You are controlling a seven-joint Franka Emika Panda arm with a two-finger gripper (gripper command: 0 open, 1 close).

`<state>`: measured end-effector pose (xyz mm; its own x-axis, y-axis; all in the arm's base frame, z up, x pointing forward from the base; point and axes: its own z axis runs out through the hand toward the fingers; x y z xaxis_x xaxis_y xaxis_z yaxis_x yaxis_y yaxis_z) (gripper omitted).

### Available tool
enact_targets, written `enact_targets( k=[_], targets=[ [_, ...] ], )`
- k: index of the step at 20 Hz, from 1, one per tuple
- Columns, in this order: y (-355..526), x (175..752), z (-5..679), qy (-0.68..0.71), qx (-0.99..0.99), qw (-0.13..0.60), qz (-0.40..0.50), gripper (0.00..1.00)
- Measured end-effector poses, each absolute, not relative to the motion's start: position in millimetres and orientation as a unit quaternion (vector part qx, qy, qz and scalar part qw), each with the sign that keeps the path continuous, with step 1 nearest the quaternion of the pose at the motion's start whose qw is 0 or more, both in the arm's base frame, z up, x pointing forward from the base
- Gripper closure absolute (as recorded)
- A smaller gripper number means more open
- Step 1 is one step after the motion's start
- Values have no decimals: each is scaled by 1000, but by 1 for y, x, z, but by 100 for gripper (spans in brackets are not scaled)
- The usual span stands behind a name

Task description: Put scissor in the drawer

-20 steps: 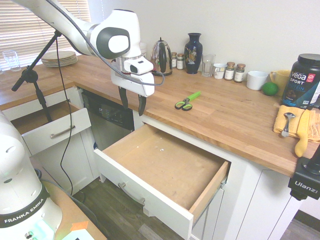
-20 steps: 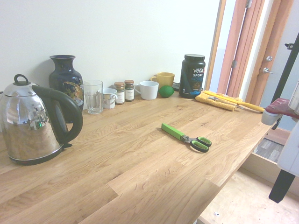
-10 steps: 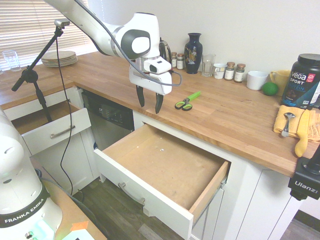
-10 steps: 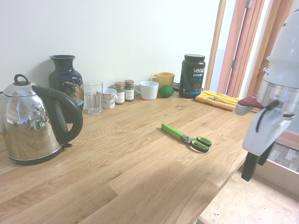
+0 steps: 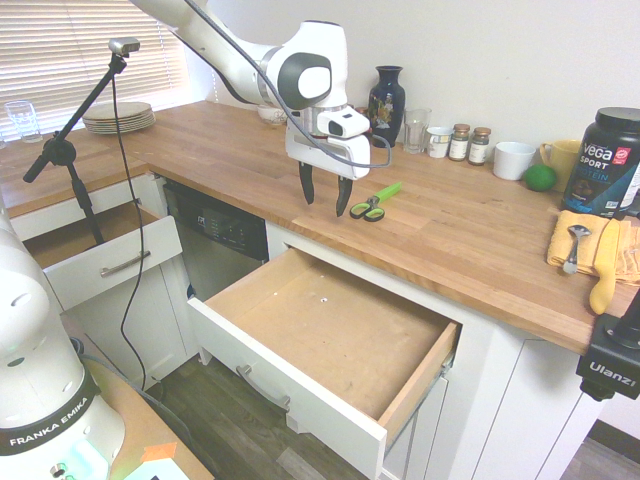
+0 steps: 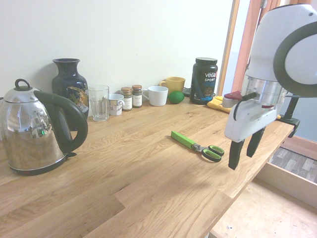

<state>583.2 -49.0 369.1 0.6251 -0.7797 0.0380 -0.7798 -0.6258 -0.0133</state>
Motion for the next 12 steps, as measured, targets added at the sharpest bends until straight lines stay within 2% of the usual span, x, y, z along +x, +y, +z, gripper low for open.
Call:
enact_targets(
  k=[12],
  targets=[
    [-50,673,355,-434,901,5,16,0]
  ],
)
